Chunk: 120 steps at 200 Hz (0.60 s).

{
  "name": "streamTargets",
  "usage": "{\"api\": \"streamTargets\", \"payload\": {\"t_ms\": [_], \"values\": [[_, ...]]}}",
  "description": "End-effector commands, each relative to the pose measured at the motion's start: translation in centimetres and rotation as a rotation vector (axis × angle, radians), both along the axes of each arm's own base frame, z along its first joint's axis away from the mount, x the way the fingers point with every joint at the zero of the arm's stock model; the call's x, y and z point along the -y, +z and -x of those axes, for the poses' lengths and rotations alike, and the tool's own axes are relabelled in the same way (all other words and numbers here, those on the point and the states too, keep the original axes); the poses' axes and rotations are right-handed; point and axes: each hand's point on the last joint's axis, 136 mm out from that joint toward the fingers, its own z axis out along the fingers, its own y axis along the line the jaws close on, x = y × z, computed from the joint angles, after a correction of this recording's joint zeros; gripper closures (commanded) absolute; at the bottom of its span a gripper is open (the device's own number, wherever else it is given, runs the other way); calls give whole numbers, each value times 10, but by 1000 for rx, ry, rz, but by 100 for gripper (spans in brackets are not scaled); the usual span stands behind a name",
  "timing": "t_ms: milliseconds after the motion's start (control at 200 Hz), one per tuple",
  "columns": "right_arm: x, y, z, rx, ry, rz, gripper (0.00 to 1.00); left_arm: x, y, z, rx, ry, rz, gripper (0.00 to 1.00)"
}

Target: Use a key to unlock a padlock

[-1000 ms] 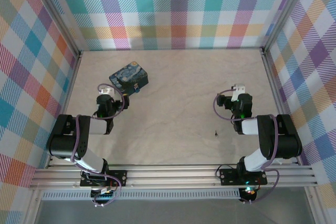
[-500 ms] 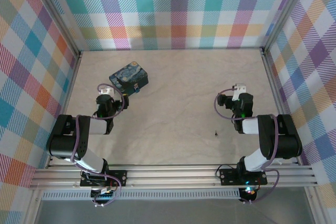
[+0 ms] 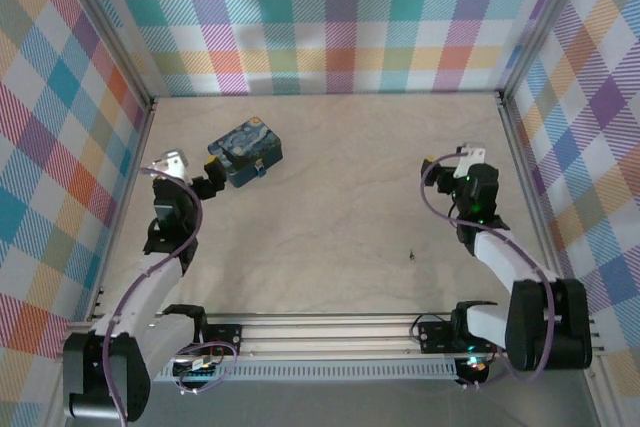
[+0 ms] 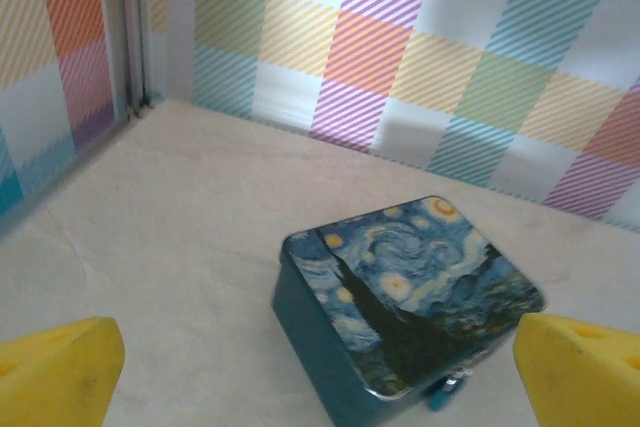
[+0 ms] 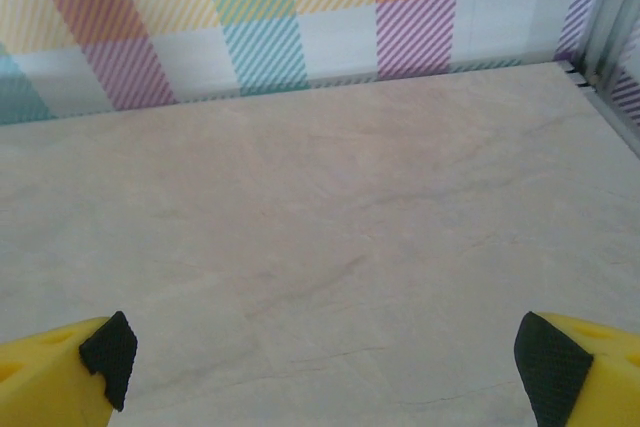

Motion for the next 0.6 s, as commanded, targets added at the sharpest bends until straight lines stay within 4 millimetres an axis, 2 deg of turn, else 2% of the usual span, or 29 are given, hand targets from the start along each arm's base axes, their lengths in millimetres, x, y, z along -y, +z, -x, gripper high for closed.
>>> {"api": "streamTargets", "payload": {"t_ms": [0, 145, 270, 345, 465, 595], "values": [[-14, 2, 20, -178, 44, -131, 0, 13, -4, 17, -118, -22, 208, 0], [-30, 7, 46, -342, 76, -256, 0, 47, 20, 28, -67, -171, 378, 0], [-40, 5, 69, -452, 73, -312, 11, 80, 27, 35, -120, -295, 404, 0], [-40, 1, 83, -517, 27, -323, 16, 103, 24, 37, -165, -362, 407, 0], [-47, -9, 106, -597, 4, -315, 20, 154, 13, 40, -206, -490, 430, 1], [-50, -28, 132, -689, -31, -247, 27, 202, -5, 41, -265, -587, 418, 1]]}}
